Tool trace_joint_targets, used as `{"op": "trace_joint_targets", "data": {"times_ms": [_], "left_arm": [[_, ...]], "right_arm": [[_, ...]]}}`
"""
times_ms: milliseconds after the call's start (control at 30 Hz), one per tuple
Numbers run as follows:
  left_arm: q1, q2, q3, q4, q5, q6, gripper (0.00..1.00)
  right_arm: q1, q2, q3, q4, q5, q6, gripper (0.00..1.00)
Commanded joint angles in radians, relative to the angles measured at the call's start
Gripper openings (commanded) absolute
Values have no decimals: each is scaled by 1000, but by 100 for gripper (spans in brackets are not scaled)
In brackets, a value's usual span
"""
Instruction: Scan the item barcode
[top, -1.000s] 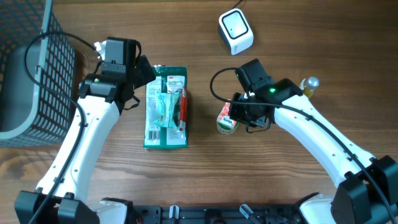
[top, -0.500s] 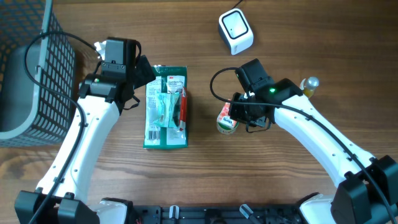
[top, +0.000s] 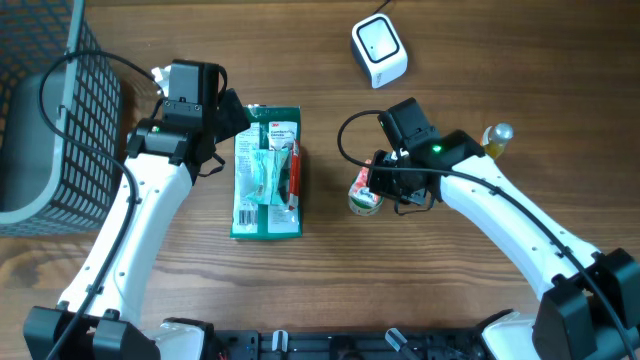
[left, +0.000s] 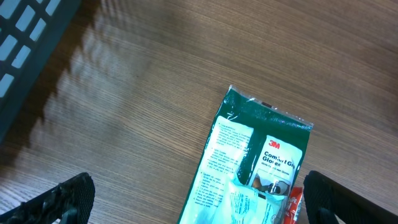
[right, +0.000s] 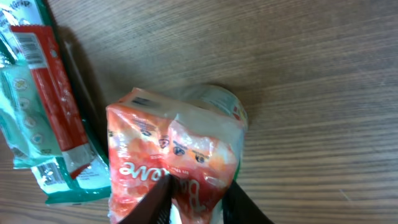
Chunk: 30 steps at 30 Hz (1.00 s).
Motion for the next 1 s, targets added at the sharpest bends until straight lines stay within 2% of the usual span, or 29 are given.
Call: {"op": "trace_joint_targets", "data": {"times_ms": [0,133,200,233,500,633,667,733,767,833,967], "left_arm": [[5,5,-3,3,2,16,100],[5,5,-3,3,2,16,100],[5,5,-3,3,2,15,100],[5,5,-3,3,2,16,100],[5,5,-3,3,2,16,100],[5,5,-3,3,2,15,100],[5,5,-3,3,2,16,100],[5,5,-3,3,2,15,100],[5,5,-3,3,2,15,100],[5,5,-3,3,2,15,100],[5,5,-3,3,2,16,100]], "right_arm": [[2,8,-35,8,2,3,22],[2,8,-35,8,2,2,18],[2,8,-35,3,2,-6,6],[2,7,-34,2,-8,-50,4],[-39,-85,32,79,-307,-226,4],[-96,-193,32,206,-610,-260,4],[-109,-210,32,257,-735,-266,4],[-119,-223,30,402,-985,-251,5],[-119,-222,30,541,-1121,-180,4],[-119,-222,30,670,-1162,-74,4],[-119,-222,30,744,-1195,-26,4]]}}
